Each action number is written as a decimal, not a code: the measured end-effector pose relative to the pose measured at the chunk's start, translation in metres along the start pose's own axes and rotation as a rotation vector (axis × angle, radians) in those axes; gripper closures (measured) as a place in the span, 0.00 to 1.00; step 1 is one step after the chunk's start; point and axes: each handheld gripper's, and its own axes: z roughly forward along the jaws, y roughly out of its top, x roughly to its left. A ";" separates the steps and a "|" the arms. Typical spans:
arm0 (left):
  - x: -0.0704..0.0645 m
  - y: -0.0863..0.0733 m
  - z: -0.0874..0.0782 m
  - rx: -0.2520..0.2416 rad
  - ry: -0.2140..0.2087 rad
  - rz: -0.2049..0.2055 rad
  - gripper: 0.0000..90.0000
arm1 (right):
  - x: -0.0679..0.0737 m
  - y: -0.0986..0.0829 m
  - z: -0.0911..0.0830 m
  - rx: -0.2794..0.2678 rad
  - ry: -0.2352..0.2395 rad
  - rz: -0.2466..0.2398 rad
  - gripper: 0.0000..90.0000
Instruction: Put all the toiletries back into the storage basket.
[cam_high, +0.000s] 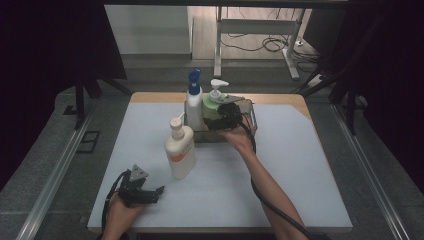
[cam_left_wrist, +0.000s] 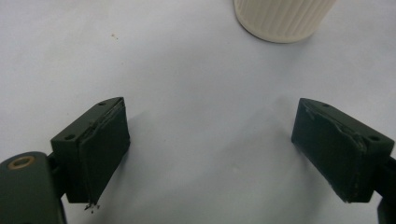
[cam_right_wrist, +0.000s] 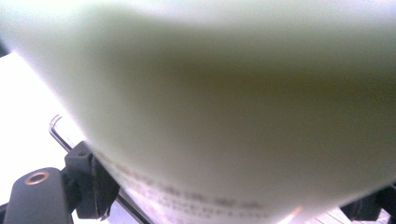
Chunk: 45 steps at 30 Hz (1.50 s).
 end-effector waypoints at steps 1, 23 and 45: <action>0.000 0.000 0.000 0.000 0.000 0.000 0.12 | 0.000 0.000 0.000 0.001 0.002 0.001 0.13; 0.000 0.000 0.000 -0.002 0.000 0.000 0.12 | -0.002 0.002 -0.024 -0.001 0.054 -0.051 0.00; 0.000 0.000 0.000 0.000 0.001 0.000 0.12 | 0.012 -0.018 -0.081 0.006 0.099 -0.108 0.00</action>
